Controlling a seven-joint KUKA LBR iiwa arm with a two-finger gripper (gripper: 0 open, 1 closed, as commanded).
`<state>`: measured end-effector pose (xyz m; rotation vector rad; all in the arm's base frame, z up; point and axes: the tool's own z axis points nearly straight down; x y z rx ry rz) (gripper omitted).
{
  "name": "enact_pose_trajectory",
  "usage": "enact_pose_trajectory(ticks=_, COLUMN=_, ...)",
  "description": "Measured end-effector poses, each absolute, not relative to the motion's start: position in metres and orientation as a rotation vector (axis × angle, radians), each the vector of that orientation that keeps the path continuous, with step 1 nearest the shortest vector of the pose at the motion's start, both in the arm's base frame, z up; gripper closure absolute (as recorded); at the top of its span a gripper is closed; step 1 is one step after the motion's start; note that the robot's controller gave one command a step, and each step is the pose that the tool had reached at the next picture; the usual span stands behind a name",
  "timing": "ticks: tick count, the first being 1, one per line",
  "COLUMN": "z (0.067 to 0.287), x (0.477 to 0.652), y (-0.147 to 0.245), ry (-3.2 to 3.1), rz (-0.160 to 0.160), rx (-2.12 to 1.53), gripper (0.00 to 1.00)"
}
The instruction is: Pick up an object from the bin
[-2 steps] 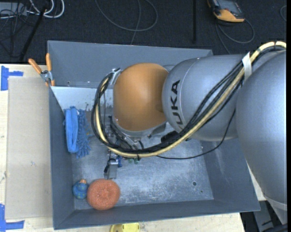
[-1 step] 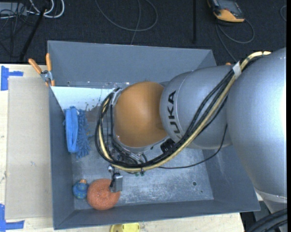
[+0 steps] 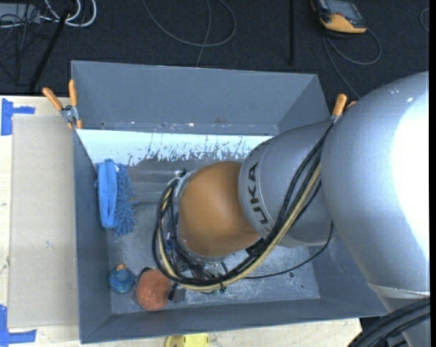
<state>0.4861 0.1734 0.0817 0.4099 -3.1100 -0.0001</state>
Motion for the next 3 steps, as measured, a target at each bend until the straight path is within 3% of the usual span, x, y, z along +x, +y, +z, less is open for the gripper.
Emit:
enact_pose_trajectory(ticks=1, z=0.082, x=0.486, y=0.173, ry=-3.11, rz=0.0, rx=0.409, gripper=1.0)
enact_pose_trajectory(ticks=2, z=0.124, x=0.481, y=0.183, ry=-3.1, rz=0.003, rx=0.451, gripper=1.0)
enact_pose_trajectory(ticks=3, z=0.167, x=0.494, y=0.176, ry=-3.099, rz=-0.002, rx=0.523, gripper=1.0)
